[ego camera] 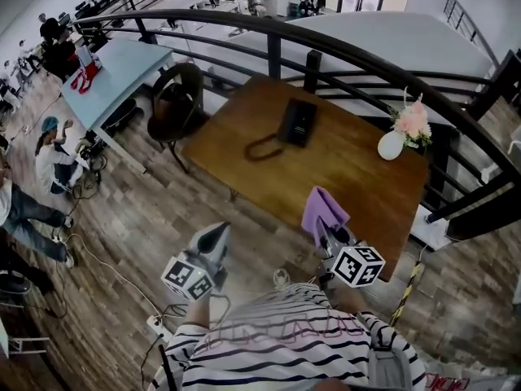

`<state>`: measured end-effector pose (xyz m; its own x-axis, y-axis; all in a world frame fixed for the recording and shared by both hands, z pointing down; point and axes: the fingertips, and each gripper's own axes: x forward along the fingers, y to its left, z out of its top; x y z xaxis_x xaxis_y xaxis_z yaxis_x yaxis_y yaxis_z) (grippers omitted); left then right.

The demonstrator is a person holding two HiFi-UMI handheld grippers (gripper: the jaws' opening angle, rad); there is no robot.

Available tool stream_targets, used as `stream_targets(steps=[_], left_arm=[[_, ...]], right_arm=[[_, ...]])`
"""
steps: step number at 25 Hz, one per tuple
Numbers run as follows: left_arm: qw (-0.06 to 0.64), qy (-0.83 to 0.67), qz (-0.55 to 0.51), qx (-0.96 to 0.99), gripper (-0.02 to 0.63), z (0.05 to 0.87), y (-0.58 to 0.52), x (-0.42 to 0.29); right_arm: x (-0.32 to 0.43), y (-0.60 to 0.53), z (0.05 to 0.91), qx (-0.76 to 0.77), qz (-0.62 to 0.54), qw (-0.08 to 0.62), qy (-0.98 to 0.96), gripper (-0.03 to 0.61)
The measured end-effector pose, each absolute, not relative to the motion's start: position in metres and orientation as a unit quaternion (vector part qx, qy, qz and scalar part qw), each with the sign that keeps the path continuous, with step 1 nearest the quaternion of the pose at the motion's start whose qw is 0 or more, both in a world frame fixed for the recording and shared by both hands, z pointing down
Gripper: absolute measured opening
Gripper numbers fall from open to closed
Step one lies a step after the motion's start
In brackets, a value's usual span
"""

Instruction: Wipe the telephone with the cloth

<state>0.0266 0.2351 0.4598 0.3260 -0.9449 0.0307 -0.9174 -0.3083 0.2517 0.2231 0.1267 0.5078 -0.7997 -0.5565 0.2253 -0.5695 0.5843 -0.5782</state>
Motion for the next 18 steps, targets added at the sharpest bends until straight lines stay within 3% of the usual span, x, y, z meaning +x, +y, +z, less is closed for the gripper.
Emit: stream_targets(steps=[18], left_arm=[[0.139, -0.523, -0.068, 0.838, 0.003, 0.478, 0.08, -0.048]], right_arm=[[0.153, 0.002, 0.518, 0.367, 0.334, 0.01, -0.868, 0.038]])
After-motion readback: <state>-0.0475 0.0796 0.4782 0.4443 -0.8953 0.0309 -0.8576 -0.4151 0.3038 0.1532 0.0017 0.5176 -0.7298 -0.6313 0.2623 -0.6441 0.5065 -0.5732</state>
